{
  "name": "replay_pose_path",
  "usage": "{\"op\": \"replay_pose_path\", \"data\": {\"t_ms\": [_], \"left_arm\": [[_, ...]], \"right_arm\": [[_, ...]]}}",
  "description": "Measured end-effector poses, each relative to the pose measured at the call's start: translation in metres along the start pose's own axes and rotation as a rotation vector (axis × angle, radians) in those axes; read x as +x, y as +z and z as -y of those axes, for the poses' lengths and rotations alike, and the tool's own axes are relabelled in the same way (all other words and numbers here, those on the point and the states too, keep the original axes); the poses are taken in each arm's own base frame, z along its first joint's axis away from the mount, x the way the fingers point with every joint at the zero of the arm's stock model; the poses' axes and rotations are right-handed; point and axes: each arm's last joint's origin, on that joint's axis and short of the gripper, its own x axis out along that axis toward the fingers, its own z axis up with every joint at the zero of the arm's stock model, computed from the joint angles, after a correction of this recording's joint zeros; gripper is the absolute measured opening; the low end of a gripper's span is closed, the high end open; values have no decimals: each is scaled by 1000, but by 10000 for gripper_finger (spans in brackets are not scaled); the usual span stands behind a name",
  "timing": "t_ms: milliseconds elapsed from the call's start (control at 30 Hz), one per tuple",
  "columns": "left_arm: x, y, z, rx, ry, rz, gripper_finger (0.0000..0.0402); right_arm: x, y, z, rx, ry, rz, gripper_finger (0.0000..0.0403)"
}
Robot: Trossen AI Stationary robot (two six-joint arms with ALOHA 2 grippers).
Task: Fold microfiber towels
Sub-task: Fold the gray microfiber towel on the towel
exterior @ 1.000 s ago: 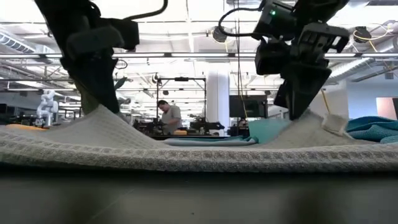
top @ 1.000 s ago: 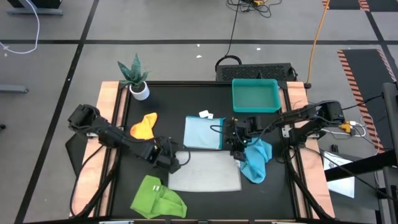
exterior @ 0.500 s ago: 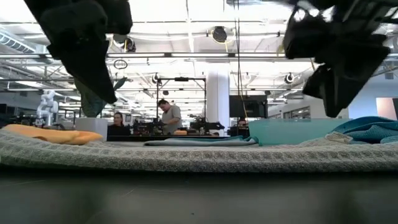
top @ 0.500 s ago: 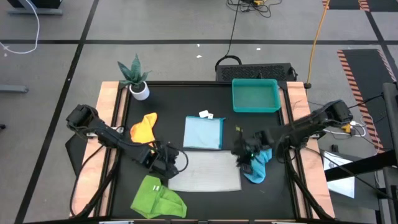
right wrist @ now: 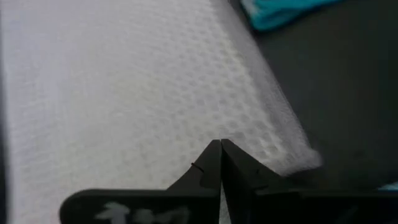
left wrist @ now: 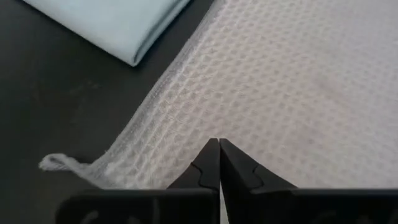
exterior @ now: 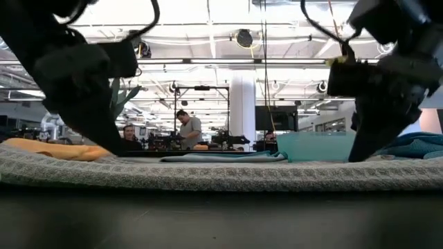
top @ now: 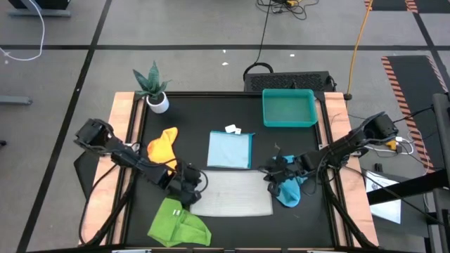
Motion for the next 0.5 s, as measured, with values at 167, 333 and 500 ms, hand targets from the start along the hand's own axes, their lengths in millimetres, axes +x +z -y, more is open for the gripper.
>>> {"op": "replay_pose_path", "data": {"t_ms": [167, 333, 500], "left_arm": [[10, 3, -6, -11, 19, -29, 3], [15, 5, -5, -18, -27, -47, 4], [11, 6, -2, 0, -91, -81, 4]], "right_arm": [[1, -2, 11, -14, -43, -21, 0], [3, 11, 26, -87, -86, 3, 0], [-3, 21, 30, -74, 0, -22, 0]]}}
